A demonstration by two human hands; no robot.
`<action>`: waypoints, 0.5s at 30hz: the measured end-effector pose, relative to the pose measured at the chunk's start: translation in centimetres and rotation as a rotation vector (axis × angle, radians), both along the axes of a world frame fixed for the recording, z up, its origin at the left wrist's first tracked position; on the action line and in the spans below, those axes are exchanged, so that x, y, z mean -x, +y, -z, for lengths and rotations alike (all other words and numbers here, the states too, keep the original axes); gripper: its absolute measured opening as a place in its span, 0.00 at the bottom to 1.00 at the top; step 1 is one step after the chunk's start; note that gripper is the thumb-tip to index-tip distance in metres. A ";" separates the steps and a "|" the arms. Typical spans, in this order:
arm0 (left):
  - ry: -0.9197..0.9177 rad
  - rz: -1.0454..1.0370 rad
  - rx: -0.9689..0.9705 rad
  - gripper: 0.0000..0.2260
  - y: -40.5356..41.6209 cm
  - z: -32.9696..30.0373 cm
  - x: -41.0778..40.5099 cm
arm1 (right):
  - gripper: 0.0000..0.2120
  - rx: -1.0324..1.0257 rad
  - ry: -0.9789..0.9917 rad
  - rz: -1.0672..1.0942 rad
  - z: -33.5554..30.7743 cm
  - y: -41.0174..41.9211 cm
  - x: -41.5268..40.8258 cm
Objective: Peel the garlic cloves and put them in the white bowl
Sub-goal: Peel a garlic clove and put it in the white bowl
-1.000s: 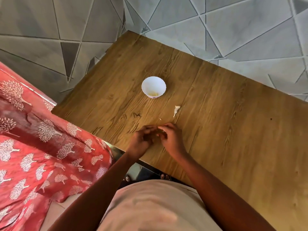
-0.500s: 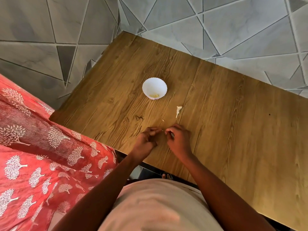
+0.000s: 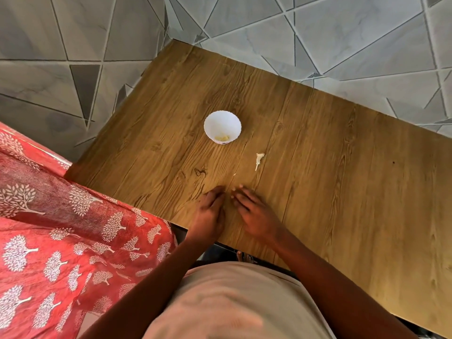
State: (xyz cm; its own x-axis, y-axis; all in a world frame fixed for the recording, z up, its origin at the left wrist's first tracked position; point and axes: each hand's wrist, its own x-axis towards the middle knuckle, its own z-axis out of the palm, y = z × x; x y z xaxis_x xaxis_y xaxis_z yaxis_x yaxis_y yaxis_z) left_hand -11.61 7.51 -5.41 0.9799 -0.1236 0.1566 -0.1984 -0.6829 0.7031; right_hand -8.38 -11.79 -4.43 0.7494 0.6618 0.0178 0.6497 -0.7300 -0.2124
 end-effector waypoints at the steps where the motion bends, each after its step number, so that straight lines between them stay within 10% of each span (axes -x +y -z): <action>1: -0.024 0.006 -0.061 0.16 0.0 0.2 0.2 | 0.27 -0.038 -0.009 0.005 -0.1 -0.5 0.3; 7: -0.025 0.004 -0.167 0.19 -0.2 0.3 0.2 | 0.21 -0.270 0.078 0.607 0.0 -2.3 0.3; 15: -0.002 0.052 -0.096 0.18 0.2 -0.1 0.3 | 0.26 -0.234 0.126 0.320 -0.1 1.5 2.6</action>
